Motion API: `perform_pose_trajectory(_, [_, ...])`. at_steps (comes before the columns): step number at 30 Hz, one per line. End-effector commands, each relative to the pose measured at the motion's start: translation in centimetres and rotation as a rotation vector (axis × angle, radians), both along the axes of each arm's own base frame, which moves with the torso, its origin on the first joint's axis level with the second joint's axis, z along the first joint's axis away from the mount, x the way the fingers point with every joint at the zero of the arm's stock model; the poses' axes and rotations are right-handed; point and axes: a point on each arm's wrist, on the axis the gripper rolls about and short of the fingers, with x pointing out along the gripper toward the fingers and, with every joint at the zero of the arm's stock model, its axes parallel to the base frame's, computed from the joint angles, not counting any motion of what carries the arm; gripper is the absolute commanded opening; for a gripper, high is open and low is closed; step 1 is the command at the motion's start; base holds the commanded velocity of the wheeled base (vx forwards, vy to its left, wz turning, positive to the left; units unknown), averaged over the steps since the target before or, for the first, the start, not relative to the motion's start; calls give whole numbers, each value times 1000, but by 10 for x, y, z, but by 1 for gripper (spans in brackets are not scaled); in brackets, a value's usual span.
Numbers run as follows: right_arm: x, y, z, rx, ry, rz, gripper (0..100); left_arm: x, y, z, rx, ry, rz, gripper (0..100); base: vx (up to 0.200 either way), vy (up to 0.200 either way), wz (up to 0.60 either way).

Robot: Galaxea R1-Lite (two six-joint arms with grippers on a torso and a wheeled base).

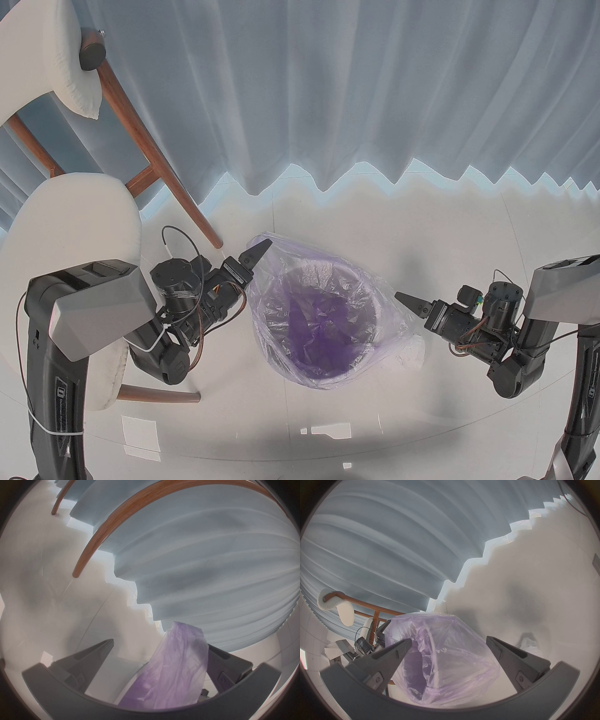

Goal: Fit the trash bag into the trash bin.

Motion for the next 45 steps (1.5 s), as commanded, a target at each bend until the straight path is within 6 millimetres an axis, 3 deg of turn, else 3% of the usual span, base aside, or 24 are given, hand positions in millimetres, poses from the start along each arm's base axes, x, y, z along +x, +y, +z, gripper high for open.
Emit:
perform_pose_trajectory(1, [-17,-12,26,-2,-54,-21,100,-8,13,10,52,-23,28,100,0,0,0])
perform_pose_trajectory(3, [-20,-15,31,-3,-69,-26,100,-13,18,15,72,-34,35,100,0,0,0])
perform_pose_trajectory(6, [-31,-25,52,10,-113,-53,100,-37,25,39,107,-70,3,100,0,0,0])
perform_pose_trajectory(10, [-32,-30,55,14,-121,-70,100,-70,22,47,153,-66,-104,100,0,0,0])
perform_pose_trajectory(20, [-26,-48,57,12,-132,-129,100,-98,-6,28,276,4,-231,100,0,0,0])
perform_pose_trajectory(25, [-26,-53,57,11,-130,-143,100,-116,-2,35,385,-9,-241,100,0,0,0])
perform_pose_trajectory(31, [-27,-52,56,5,-129,-140,100,-134,-3,25,566,49,-175,100,0,0,0])
perform_pose_trajectory(36, [-29,-51,59,8,-134,-139,100,-139,-12,19,627,110,-161,100,0,0,0])
perform_pose_trajectory(45, [-29,-51,58,8,-133,-136,100,-122,-24,27,681,197,-161,100,0,0,0])
